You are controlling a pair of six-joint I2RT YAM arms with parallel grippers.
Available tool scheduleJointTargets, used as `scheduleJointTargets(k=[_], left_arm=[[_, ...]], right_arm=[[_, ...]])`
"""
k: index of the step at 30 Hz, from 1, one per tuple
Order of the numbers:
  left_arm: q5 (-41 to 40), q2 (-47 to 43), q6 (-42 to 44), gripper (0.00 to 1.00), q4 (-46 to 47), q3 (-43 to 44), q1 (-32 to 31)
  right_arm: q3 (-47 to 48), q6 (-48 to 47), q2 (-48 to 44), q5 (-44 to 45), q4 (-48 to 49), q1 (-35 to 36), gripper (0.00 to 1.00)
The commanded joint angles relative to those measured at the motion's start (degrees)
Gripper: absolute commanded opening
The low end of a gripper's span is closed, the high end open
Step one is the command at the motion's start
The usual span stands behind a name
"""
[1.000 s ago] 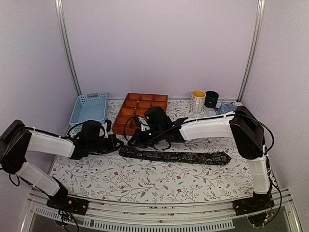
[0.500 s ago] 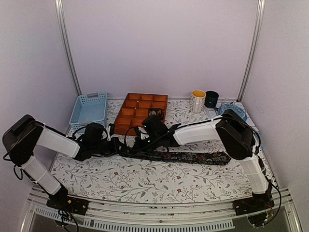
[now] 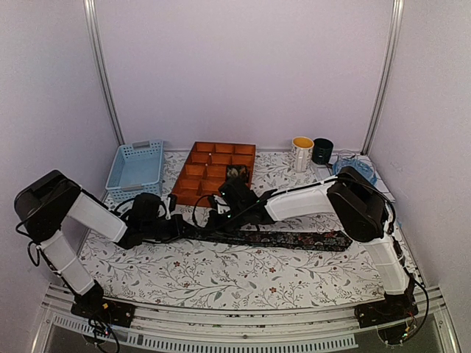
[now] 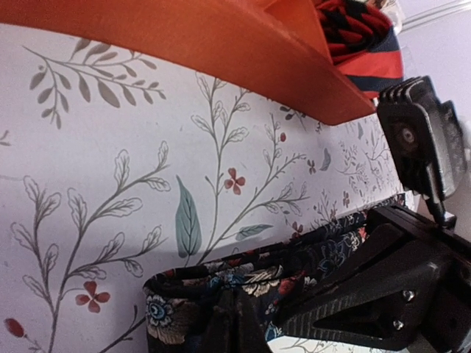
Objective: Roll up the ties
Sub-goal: Roll the tie at the center of the board.
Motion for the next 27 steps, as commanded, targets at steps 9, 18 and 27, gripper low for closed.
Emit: scheduleJointTargets(k=[9,18,27], left_arm=[[0.6,5.5,-0.4,0.00,4.8,-2.5,0.8],[-2.4,-7.0,3.2,0.01,-7.0,0.5,0.7],[-6.2,-15.9,4.4,0.32,-13.3,-0.4,-0.2]], right_arm=[[-3.3,0.8,6.0,-0.2,1.2,-0.6,0.00],[-1.4,-2.4,-4.0,-1.1,-0.3,-0.6,0.02],[1.9,-5.2,-11.2,-9.1,1.3,-0.6,0.29]])
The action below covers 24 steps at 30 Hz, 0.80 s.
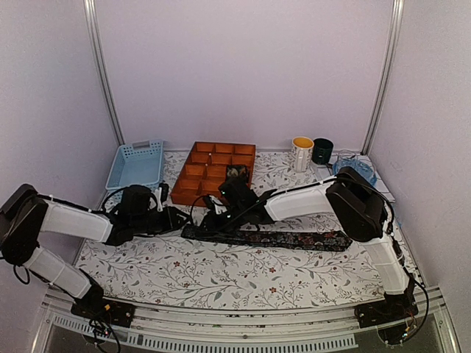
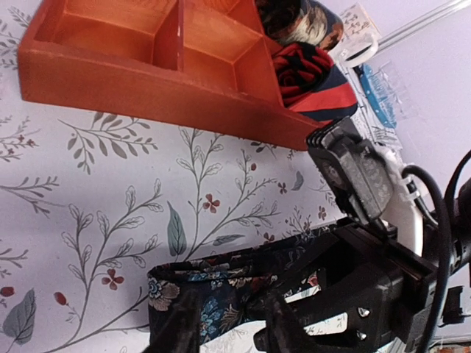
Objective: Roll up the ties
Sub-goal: Roll the tie at the center of the board.
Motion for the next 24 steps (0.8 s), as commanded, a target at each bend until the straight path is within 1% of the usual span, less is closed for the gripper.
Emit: scheduleJointTargets(k=[1,4,7,11,15,17,21,24], left_arm=[[-3.3,-4.1,1.2,0.35,-5.2,-0.4,-0.5],[-5.3,-6.7,1.3,0.45,-6.8,-1.3,-0.7],[-6.8,-8.3,1.5,0.51,-8.2,-1.9,-0.8],[-7.3,-8.0,1.9,0.54,-8.8,-2.1,-0.8],[-7.0,-7.0,1.8,0.56,-7.9,-2.4,-0.8],[-6.9,-6.6,1.7,0.56,-7.5,-2.6,-0.8],[-6.6,-5.8,1.7,0.59,-7.1,-2.3,-0.8],[-6.6,-5.2,1.6,0.65,-6.8,-2.0,-0.7]], right_arm=[[1.8,-1.9,-12.6,-4.1,-0.1,-0.4,0.30],[2.3,-2.2,-14.9,-4.5,0.0,-0.4,0.32],[2.5,-2.7,-16.9,-4.7,0.1,-0.4,0.33],[2.6,-3.1,-17.9,-3.8,-0.9,-0.4,0.34],[2.8,-5.0,-18.3,-0.1,-3.4,-0.1,0.33],[3.5,-6.9,-17.7,2.1,-5.7,0.2,0.31],[5.1,-8.6,-14.8,4.8,-10.0,0.4,0.20],[6.3,-9.6,-11.9,5.8,-12.0,0.6,0.13]])
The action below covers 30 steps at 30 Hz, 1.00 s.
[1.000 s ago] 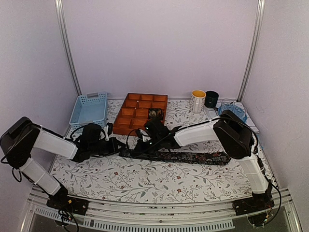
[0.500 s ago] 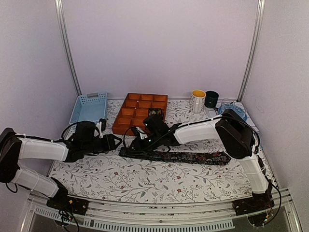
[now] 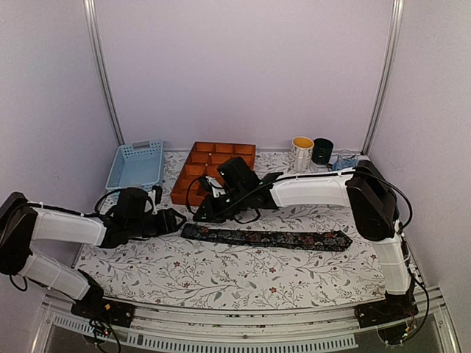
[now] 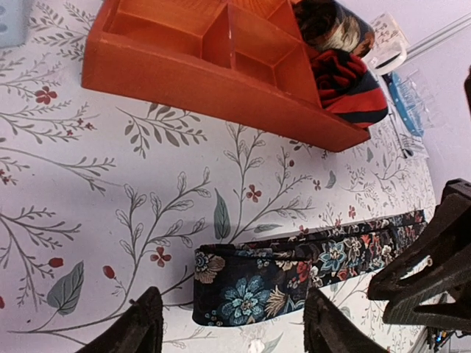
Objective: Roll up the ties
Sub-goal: Roll the tie at the center of the board.
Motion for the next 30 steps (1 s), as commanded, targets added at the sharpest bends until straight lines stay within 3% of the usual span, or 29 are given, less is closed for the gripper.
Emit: scheduleJointTargets(k=[1,12,30], left_arm=[[-0.2,1.4,0.1,0.66,0.8,-0.1,-0.2],[2.3,5.2,-0.5,0.77,2.3,0.7,0.1],[4.5,7.8,-1.0,0.77,3.4,0.9,1.0]], right_arm=[[2.3,-2.8,-4.3,3.5,-5.7,0.4,0.11],[3.8,-2.4,3.7,4.0,-7.5,0.3,0.03],[3.6,-1.5,11.0,3.7,-7.5,-1.1,0.02]])
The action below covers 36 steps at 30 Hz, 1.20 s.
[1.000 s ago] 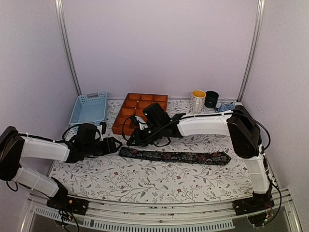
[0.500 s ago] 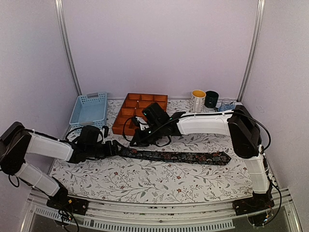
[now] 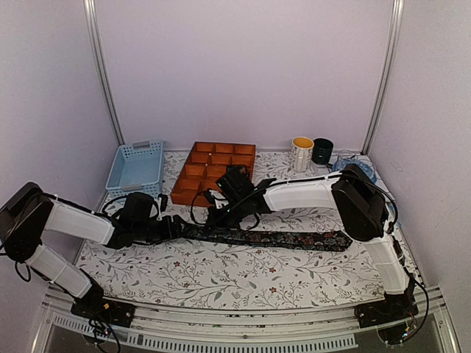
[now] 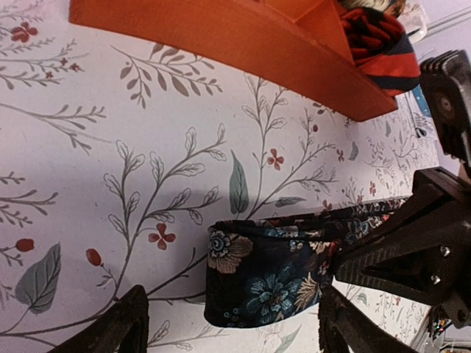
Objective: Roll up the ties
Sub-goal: Roll the tie at the center of the board.
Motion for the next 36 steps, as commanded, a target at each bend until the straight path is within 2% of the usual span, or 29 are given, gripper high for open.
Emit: scheduleJointTargets(k=[1,23,36], left_arm=[[0.8,0.7,-0.1,0.77,1.4,1.0,0.7],[7.5,4.9,-2.6,0.73,6.4,1.4,2.6],[16.4,11.2,-7.8,0.65,13.9,1.9,4.9]], right_arm=[[0.8,0.2,5.7,0.7,0.2,-0.6,0.01],[-4.0,1.8,5.7,2.0,1.9,-1.5,0.00],[-5.7,1.7,5.4,2.7,2.6,-1.5,0.00]])
